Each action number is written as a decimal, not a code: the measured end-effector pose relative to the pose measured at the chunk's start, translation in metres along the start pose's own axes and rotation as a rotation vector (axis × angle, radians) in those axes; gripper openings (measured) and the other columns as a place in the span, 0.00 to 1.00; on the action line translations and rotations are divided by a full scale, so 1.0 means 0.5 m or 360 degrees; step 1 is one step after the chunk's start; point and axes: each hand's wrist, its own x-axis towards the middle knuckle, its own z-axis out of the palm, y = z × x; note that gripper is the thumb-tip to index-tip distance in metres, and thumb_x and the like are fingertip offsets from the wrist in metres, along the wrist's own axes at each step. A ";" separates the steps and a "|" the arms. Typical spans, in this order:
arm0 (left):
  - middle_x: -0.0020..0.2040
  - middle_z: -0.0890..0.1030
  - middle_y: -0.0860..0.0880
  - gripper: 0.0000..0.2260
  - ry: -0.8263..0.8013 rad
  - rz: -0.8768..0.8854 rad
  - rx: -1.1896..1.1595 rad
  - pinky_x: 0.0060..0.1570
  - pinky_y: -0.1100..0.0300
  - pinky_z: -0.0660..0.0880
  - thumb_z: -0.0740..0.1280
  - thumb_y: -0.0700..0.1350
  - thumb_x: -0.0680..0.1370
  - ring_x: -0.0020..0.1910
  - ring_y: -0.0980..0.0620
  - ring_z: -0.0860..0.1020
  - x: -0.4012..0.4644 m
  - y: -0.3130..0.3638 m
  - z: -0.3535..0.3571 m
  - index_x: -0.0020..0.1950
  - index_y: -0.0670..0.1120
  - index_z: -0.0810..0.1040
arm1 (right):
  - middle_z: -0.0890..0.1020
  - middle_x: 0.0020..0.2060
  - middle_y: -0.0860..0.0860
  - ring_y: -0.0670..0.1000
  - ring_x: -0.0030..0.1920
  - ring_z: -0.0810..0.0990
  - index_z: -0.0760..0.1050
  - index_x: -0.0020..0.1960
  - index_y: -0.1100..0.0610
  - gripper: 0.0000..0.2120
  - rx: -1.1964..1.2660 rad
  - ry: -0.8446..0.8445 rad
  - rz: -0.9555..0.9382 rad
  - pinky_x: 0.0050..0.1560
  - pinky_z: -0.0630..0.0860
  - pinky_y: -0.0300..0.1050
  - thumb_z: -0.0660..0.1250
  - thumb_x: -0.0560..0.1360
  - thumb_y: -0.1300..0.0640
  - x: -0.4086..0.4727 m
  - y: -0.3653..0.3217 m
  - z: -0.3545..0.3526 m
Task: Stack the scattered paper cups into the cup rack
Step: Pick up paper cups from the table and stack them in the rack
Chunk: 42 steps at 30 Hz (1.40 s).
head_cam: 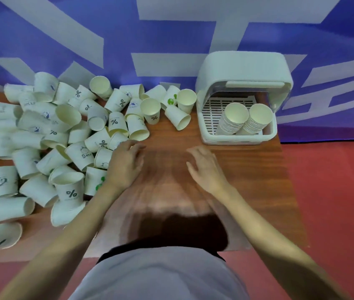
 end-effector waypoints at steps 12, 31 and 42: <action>0.51 0.80 0.39 0.13 0.0027 -0.0282 0.0048 0.49 0.48 0.75 0.71 0.39 0.73 0.51 0.39 0.76 -0.107 -0.210 -0.123 0.56 0.39 0.79 | 0.71 0.64 0.54 0.55 0.65 0.70 0.66 0.71 0.58 0.22 -0.0011 -0.0449 -0.0366 0.67 0.66 0.51 0.62 0.78 0.58 0.074 -0.240 0.159; 0.50 0.83 0.43 0.07 -0.0205 -0.0189 0.0129 0.49 0.47 0.73 0.72 0.42 0.72 0.50 0.40 0.77 -0.187 -0.314 -0.191 0.47 0.39 0.82 | 0.78 0.60 0.56 0.55 0.61 0.75 0.69 0.66 0.58 0.19 0.0150 -0.0564 0.0052 0.58 0.74 0.52 0.63 0.76 0.64 0.127 -0.367 0.304; 0.43 0.83 0.45 0.05 0.0091 0.0030 -0.0130 0.44 0.56 0.73 0.73 0.42 0.72 0.45 0.44 0.78 -0.130 -0.208 -0.214 0.45 0.42 0.84 | 0.82 0.43 0.49 0.42 0.40 0.77 0.82 0.49 0.58 0.08 0.0479 -0.0307 0.0233 0.37 0.68 0.30 0.68 0.73 0.65 0.080 -0.248 0.159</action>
